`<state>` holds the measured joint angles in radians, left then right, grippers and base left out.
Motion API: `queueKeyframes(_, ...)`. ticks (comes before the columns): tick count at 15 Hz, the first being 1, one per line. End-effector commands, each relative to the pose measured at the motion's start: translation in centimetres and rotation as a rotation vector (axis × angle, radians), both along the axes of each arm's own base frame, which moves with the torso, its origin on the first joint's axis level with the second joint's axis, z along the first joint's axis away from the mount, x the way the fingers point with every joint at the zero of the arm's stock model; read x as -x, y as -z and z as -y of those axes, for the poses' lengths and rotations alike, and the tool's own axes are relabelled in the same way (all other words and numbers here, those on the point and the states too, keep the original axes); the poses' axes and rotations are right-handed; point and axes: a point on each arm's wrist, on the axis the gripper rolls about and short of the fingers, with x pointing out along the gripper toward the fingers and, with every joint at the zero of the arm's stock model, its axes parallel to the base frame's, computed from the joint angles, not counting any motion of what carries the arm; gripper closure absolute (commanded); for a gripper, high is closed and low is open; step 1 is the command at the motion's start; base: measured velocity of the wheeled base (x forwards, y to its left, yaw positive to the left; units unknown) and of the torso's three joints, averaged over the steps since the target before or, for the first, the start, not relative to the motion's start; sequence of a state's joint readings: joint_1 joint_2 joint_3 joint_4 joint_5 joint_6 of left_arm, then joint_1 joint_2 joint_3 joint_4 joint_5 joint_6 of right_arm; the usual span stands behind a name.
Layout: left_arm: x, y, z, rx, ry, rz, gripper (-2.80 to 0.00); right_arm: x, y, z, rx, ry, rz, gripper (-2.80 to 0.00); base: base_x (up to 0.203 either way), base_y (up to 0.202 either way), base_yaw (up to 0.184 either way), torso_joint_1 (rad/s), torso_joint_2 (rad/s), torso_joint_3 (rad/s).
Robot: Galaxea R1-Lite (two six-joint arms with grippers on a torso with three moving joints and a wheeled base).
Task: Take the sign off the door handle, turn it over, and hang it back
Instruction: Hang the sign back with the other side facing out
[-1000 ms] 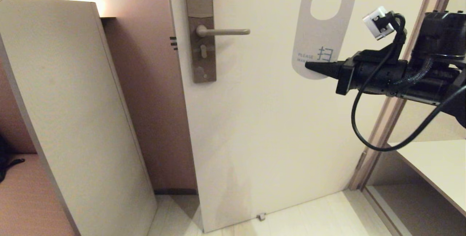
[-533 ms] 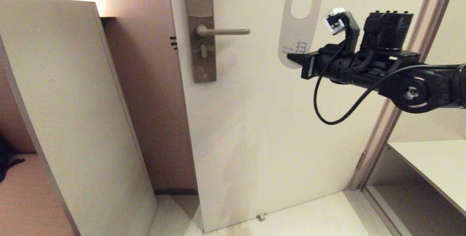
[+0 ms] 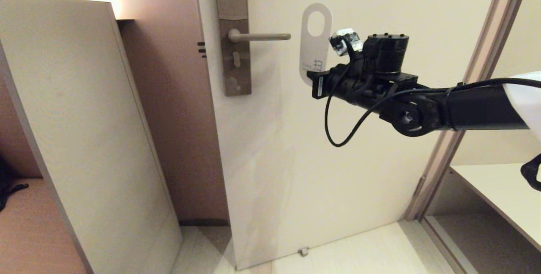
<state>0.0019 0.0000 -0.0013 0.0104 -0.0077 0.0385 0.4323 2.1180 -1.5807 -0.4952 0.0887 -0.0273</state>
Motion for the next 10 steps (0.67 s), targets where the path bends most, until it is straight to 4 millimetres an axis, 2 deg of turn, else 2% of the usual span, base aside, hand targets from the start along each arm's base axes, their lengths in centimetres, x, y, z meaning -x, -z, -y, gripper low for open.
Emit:
queueKeyframes(1, 0.0, 0.0, 0.0, 0.000, 0.000, 0.000, 0.00, -0.6, 1.3, -0.4, 0.008, 0.007, -0.011, 0.00, 0.000, 0.000, 0.000, 0.000, 0.00, 0.000)
queueKeyframes(7, 0.0, 0.0, 0.0, 0.000, -0.001, -0.001, 0.00, -1.2, 2.2, -0.6, 0.014, 0.062, -0.006, 0.00, 0.000, 0.000, 0.000, 0.000, 0.00, 0.000)
queueKeyframes(10, 0.0, 0.0, 0.0, 0.000, 0.000, 0.000, 0.00, -1.2, 2.5, -1.4, 0.016, 0.077, -0.010, 0.00, 0.000, 0.000, 0.000, 0.000, 0.00, 0.000)
